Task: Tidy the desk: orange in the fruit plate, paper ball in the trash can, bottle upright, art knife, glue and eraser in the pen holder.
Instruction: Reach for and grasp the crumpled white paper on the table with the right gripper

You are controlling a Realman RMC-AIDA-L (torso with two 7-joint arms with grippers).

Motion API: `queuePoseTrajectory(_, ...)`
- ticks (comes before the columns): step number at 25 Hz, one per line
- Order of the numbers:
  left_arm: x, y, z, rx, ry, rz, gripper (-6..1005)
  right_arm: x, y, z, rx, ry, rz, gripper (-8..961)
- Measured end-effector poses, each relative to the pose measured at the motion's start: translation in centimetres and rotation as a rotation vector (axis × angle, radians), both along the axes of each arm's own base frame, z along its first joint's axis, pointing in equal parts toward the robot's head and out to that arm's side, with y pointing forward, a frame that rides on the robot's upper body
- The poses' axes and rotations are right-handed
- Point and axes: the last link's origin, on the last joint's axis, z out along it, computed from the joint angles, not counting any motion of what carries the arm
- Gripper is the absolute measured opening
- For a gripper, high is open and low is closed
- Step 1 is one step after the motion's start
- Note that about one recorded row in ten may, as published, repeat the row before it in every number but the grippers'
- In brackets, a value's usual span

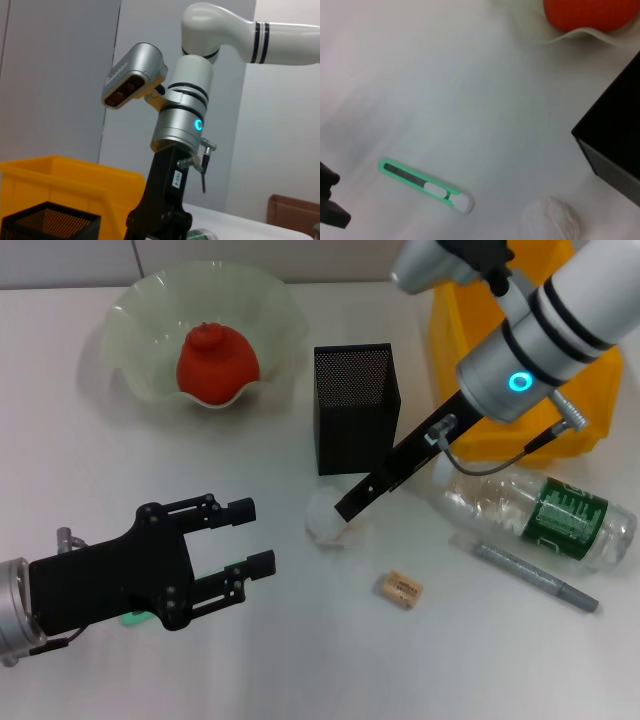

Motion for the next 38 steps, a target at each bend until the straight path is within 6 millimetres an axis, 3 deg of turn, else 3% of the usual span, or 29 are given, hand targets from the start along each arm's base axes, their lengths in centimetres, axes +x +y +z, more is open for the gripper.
queuePoseTrajectory(19, -0.8, 0.1, -0.4, 0.019, 0.029, 0.051, 578, 0.1, -0.1, -3.2, 0.045, 0.025, 0.022, 649)
queuePoseTrajectory(38, -0.8, 0.4, -0.5, 0.024, 0.039, 0.059, 578, 0.6, -0.2, -3.7, 0.047, 0.009, 0.025, 610)
